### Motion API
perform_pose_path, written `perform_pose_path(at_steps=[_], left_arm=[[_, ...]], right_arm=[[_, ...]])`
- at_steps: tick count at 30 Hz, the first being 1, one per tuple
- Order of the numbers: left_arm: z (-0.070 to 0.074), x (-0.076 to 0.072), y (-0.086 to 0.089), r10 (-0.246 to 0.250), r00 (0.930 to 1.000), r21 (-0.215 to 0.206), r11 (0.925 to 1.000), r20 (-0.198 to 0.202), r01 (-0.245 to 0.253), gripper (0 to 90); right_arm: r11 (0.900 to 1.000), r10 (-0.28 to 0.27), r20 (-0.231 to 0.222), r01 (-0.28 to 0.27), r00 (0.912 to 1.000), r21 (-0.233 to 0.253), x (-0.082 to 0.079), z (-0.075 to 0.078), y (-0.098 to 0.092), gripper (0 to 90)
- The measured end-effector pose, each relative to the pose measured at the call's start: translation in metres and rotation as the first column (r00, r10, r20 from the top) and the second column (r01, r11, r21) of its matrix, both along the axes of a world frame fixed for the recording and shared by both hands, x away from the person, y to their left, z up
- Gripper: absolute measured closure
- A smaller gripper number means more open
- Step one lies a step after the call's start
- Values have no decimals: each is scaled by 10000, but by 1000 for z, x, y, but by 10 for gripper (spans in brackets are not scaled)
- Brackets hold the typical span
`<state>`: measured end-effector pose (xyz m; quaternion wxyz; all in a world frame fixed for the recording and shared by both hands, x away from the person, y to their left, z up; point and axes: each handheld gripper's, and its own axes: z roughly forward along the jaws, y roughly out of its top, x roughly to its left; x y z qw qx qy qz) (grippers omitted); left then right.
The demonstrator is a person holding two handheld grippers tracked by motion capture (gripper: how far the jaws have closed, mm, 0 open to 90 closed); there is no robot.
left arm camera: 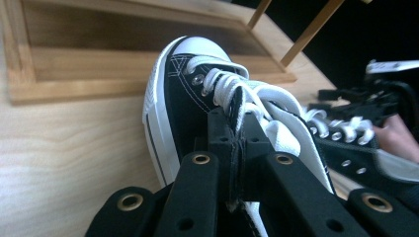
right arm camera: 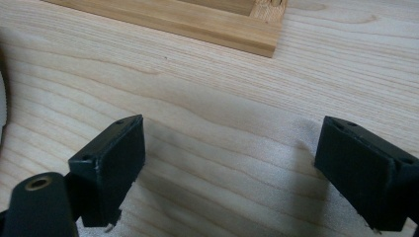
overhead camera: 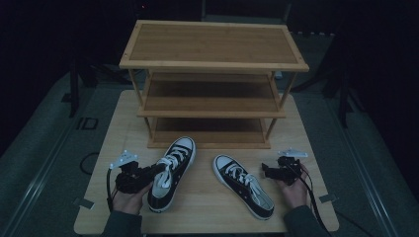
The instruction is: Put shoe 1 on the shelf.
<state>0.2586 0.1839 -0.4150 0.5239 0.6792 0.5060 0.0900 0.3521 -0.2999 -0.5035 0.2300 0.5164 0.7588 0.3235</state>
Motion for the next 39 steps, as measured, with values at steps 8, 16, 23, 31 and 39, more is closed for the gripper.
perform_pose_path(at_steps=[8, 16, 23, 31, 39], left_arm=[[24, 4, -1, -358, 9987, -238, 9990, 359, 367, 881], [49, 8, -5, -704, 9955, -462, 9962, 628, 734, 880], [66, 10, -8, -907, 9927, -802, 9920, 796, 971, 880], [82, 13, -11, -1080, 9884, -1239, 9849, 1064, 1209, 880], [95, 22, -16, -897, 9874, -1293, 9859, 1306, 1067, 879]], right_arm=[[10000, -3, -4, 3, 10000, 3, 0, 0, 0, 114], [10000, -11, -11, 11, 10000, 8, 0, 0, 0, 114], [10000, -6, -10, 6, 10000, 4, 0, 0, 0, 114], [10000, -8, 1, 8, 10000, -1, 0, 0, 0, 114], [10000, -8, 2, 8, 10000, 4, 0, 0, 0, 114]])
